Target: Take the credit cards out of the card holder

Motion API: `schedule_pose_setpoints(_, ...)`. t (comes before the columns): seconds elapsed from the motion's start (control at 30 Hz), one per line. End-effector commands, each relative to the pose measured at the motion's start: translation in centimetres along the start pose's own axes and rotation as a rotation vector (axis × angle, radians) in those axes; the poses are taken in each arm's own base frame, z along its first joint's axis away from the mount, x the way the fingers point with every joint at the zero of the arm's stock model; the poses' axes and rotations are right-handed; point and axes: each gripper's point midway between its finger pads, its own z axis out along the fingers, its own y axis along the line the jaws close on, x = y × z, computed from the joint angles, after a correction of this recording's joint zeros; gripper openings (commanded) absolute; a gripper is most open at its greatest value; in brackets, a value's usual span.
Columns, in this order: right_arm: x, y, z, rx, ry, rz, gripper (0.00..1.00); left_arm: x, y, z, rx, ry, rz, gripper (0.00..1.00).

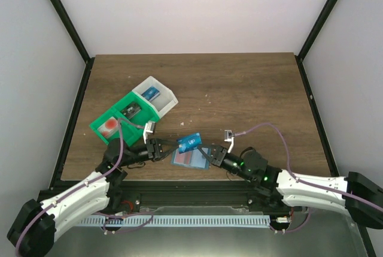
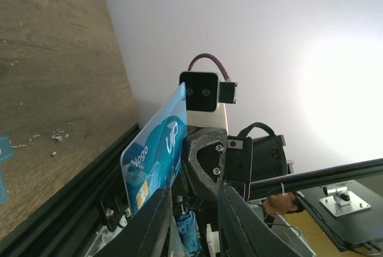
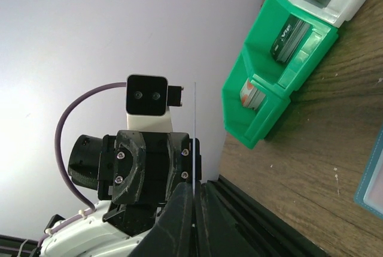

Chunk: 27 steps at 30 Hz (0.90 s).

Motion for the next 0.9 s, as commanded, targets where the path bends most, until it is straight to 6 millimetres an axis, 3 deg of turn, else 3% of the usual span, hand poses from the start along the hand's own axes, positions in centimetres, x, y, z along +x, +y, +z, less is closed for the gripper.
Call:
schedule_pose_setpoints(0.0, -0.9, 2.7, 0.4, -0.077, -0.018, 0.028, 0.0, 0.0, -0.2, -0.2, 0.01, -0.006, 0.021, 0.26)
schedule_pose_setpoints(0.13, -1.3, 2.5, 0.3, -0.059, -0.043, 0.02, 0.0, -0.2, 0.0, -0.2, -0.009, -0.017, 0.027, 0.51)
schedule_pose_setpoints(0.2, -1.7, 2.4, 0.0, -0.056, -0.061, 0.022, 0.0, -0.2, 0.0, -0.2, -0.011, -0.023, 0.03, 0.59)
schedule_pose_setpoints(0.4, -2.1, 3.1, -0.1, -0.071, -0.077, 0.015, 0.0, -0.3, 0.8, -0.2, -0.041, -0.029, 0.014, 0.62)
schedule_pose_setpoints(0.5, -1.7, 3.2, 0.2, -0.069, -0.056, 0.007, 0.0, -0.3, 0.4, -0.1, -0.021, -0.022, 0.017, 0.52)
schedule_pose_setpoints(0.6, -1.3, 3.2, 0.6, -0.076, -0.033, 0.014, 0.0, -0.5, -0.4, 0.2, -0.003, -0.012, 0.027, 0.35)
schedule_pose_setpoints(0.67, -1.0, 3.1, 0.8, -0.078, -0.022, 0.02, 0.0, -0.5, -0.4, 0.3, -0.006, -0.009, 0.03, 0.22)
schedule_pose_setpoints(0.73, -0.8, 2.9, 1.0, -0.074, -0.015, 0.032, 0.0, -0.6, -0.6, 0.4, -0.001, -0.009, 0.029, 0.01)
schedule_pose_setpoints(0.87, -0.8, 2.3, 1.0, -0.051, -0.012, 0.037, 0.05, -0.9, -0.8, 0.3, 0.003, -0.025, 0.037, 0.0)
